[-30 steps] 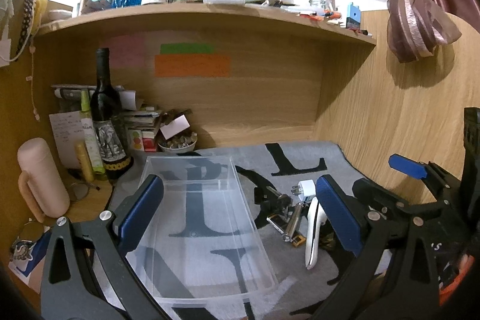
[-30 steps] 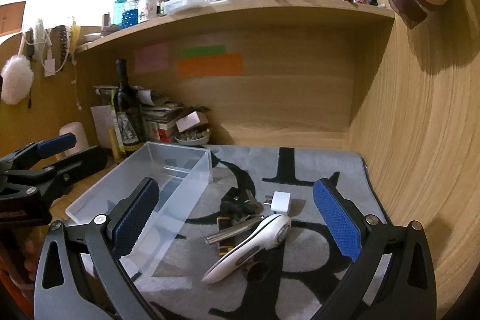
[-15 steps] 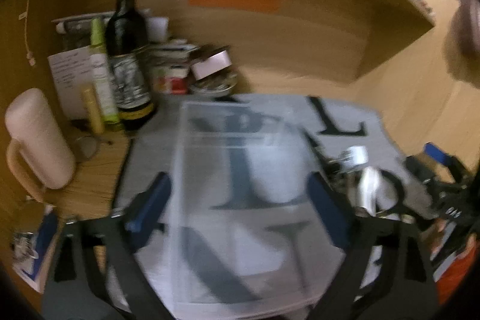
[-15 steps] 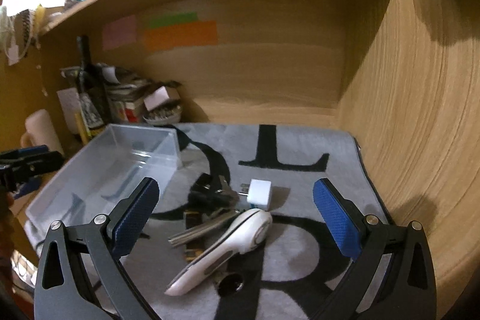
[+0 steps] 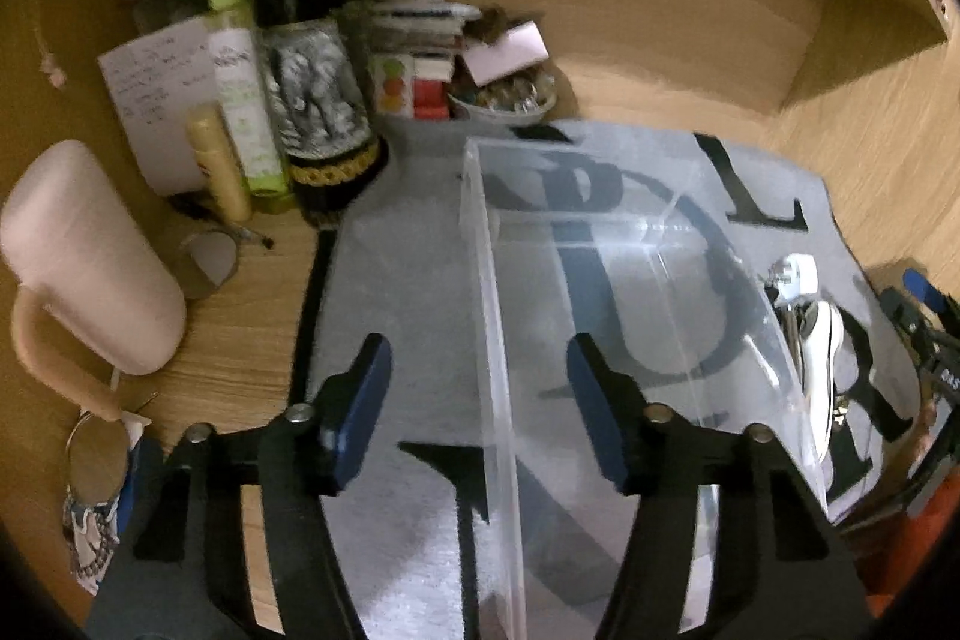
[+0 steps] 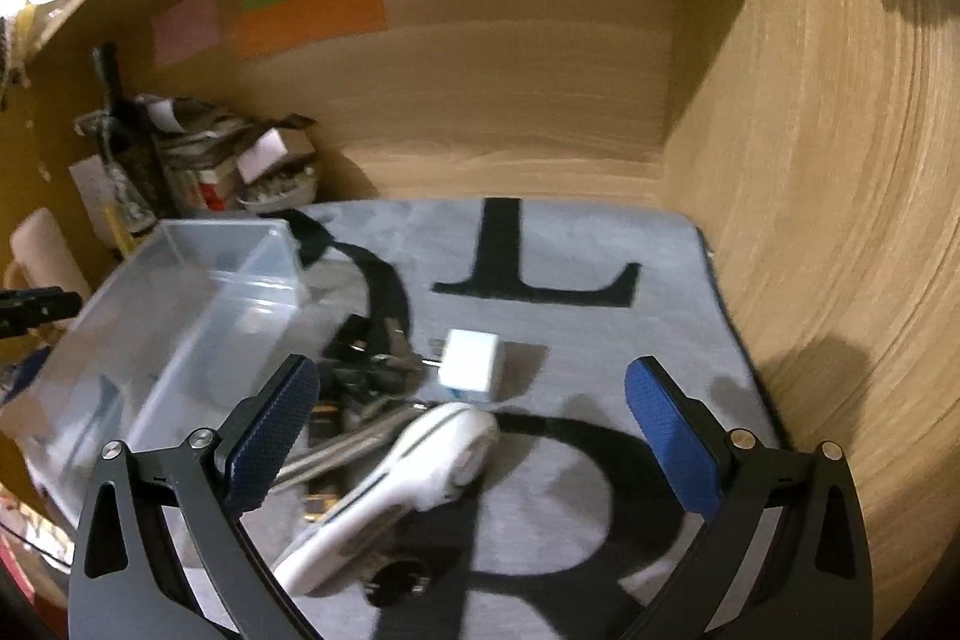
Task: Organize rigid objects
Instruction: 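Grasp the clear box rim with the left tool while right tool reaches the white charger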
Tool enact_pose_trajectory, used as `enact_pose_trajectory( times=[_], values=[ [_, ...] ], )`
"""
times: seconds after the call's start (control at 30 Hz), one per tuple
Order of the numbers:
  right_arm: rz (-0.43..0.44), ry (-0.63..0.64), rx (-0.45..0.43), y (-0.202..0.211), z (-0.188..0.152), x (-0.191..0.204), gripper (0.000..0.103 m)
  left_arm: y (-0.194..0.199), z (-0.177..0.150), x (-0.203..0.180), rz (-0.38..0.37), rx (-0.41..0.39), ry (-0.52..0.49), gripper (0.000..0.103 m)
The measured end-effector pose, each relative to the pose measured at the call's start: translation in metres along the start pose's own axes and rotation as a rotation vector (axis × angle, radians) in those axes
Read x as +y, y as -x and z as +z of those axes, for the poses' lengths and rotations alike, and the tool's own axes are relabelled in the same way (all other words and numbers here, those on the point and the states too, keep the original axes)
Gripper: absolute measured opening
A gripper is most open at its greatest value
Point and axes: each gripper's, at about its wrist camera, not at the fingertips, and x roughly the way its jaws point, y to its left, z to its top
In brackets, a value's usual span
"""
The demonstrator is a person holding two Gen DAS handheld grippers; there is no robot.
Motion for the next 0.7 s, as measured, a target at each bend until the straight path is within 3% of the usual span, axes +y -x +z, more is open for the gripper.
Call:
enact_pose_trajectory(
  times=[0.2, 0.37, 0.7],
  values=[
    [-0.041, 0.012, 0.068, -0.019, 0.000, -0.013, 0.089, -0.023, 0.000, -0.005, -0.047, 0.082, -0.017, 0.033],
    [0.010, -0.021, 0.133, -0.040, 0.006, -0.018, 0.081, -0.031, -0.003, -0.006, -0.051, 0.097, -0.022, 0.015],
    [0.086, 0.011, 0.262, -0.093, 0.009, -0.004, 0.053, -0.034, -0.006, -0.003, -0.034, 0.098, -0.020, 0.009]
  ],
)
